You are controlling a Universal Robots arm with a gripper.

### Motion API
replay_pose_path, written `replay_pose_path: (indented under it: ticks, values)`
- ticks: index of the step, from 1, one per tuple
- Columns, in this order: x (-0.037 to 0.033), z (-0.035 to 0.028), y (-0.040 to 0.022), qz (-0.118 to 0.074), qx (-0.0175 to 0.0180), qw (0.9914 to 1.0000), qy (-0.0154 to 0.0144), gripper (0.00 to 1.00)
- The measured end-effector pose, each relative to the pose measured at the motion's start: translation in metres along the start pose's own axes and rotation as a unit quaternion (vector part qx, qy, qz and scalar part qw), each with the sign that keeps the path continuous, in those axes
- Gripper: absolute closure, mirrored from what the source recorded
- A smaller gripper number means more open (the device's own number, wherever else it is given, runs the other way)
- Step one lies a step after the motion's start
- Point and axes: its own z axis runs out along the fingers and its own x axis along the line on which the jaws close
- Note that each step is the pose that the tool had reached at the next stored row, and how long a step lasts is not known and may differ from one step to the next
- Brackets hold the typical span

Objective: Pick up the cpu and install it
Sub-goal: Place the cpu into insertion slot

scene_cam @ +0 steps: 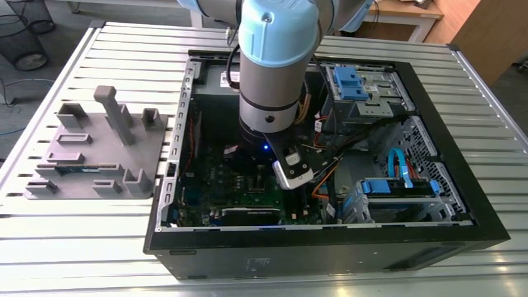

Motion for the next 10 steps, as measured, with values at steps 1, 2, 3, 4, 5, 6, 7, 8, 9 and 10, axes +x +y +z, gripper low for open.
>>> replay_pose_path:
  ticks: [1,2,3,4,5,6,7,8,9,10]
  values:
    - [0.0000,-0.0001,0.0000,0.000,0.0000,1.00000,0.0000,0.80]
    - [0.0000,-0.0001,0.0000,0.000,0.0000,1.00000,0.0000,0.86]
    - [0.0000,-0.0002,0.0000,0.000,0.0000,1.00000,0.0000,0.86]
    - [0.0000,-0.0003,0.0000,0.000,0.0000,1.00000,0.0000,0.89]
    - [0.0000,-0.0003,0.0000,0.000,0.0000,1.00000,0.0000,0.89]
    - [0.0000,-0.0004,0.0000,0.000,0.0000,1.00000,0.0000,0.89]
    - [0.0000,-0.0005,0.0000,0.000,0.0000,1.00000,0.0000,0.89]
    - [0.0000,-0.0006,0.0000,0.000,0.0000,1.00000,0.0000,0.89]
    - [0.0001,-0.0006,0.0000,0.000,0.0000,1.00000,0.0000,0.89]
    - [0.0006,-0.0007,-0.0001,0.000,0.0001,1.00000,0.0001,0.89]
